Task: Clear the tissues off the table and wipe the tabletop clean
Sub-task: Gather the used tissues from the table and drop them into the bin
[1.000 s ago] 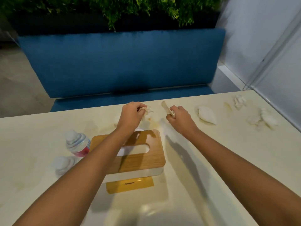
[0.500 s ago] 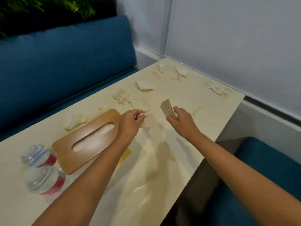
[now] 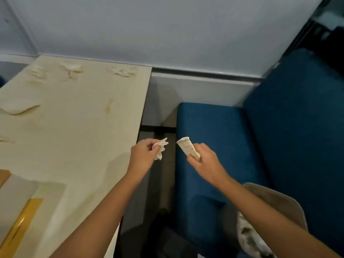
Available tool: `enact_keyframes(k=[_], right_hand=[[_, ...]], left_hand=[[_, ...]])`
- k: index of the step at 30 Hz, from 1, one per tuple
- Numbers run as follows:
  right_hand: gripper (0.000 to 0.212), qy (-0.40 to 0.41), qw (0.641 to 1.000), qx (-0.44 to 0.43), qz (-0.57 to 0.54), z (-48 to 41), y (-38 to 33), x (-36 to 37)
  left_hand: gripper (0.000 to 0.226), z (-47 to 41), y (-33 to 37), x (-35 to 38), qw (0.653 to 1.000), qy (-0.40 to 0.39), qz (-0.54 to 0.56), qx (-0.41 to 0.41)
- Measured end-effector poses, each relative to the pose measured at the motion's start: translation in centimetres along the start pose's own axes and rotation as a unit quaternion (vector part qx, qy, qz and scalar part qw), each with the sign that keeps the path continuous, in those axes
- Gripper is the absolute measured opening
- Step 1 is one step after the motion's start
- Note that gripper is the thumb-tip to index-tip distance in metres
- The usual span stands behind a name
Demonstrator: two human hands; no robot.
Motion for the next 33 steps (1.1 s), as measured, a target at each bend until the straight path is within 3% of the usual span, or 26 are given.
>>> enact_keyframes(k=[7, 10, 12, 19, 22, 25, 27, 33], right_hand=[[0.012, 0.121, 0.977, 0.17, 0.046, 10.1, 12.0, -7.3], [0.008, 0.141, 0.958, 0.237, 0.082, 13.9, 15.6, -8.7], [0.016, 0.156, 0.939, 0.284, 0.116, 15.9, 17.9, -9.3], [0.033, 0.147, 0.89, 0.38, 0.206, 19.5, 22.5, -9.4], [0.042, 0.093, 0.867, 0.427, 0.238, 20.9, 24.4, -9.0], [0.061, 0.027, 0.859, 0.476, 0.188, 22.0, 25.5, -8.4], [0.062, 0.009, 0.863, 0.484, 0.146, 22.3, 25.7, -8.3], [0.053, 0.111, 0.862, 0.492, 0.056, 21.0, 25.3, -10.3]], left_hand=[[0.016, 5.4, 4.3, 9.6, 0.985, -0.16, 0.002, 0.07], [0.015, 8.6, 5.1, 13.2, 0.969, -0.228, -0.009, 0.096], [0.015, 10.6, 5.5, 15.4, 0.957, -0.267, -0.017, 0.11], [0.019, 17.0, 6.7, 21.4, 0.919, -0.365, -0.031, 0.149], [0.021, 19.2, 6.5, 23.2, 0.906, -0.392, -0.045, 0.153], [0.026, 20.7, 5.8, 24.7, 0.892, -0.424, -0.063, 0.144], [0.035, 21.6, 5.1, 25.4, 0.877, -0.455, -0.083, 0.129], [0.04, 20.8, 4.5, 24.5, 0.876, -0.456, -0.098, 0.126]])
Point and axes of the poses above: each hand's wrist, its own z-axis away from the middle knuckle, its own x-axis out of the palm, y = z × x, the point moved 6 cm from there along -z, towards the middle knuckle, and after that the axes turned 14 degrees about y, right-handed, at the moved point
